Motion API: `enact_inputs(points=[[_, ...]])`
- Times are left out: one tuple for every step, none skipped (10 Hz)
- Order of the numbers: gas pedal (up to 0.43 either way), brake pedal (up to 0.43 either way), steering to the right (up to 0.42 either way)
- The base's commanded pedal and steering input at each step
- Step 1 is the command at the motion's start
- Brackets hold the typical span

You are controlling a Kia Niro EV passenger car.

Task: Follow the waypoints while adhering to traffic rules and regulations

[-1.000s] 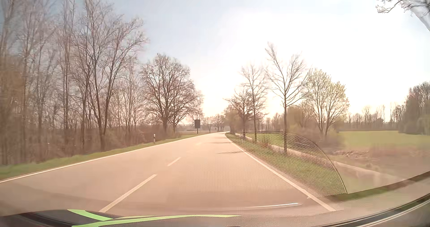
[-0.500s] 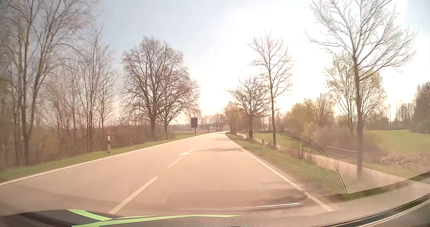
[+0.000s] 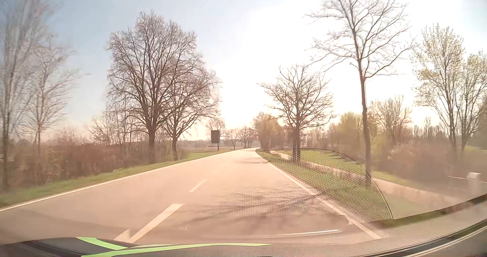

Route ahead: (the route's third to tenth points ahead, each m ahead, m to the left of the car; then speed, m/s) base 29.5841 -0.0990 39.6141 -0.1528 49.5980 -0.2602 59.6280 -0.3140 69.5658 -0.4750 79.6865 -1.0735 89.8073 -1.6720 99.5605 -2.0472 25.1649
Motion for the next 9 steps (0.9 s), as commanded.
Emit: enact_inputs(points=[[0.209,0.000,0.001],[0.209,0.000,0.002],[0.209,0.000,0.003],[0.209,0.000,0.003],[0.209,0.000,0.003],[0.209,0.000,0.003],[0.209,0.000,0.003],[0.209,0.000,0.003],[0.209,0.000,0.003]])
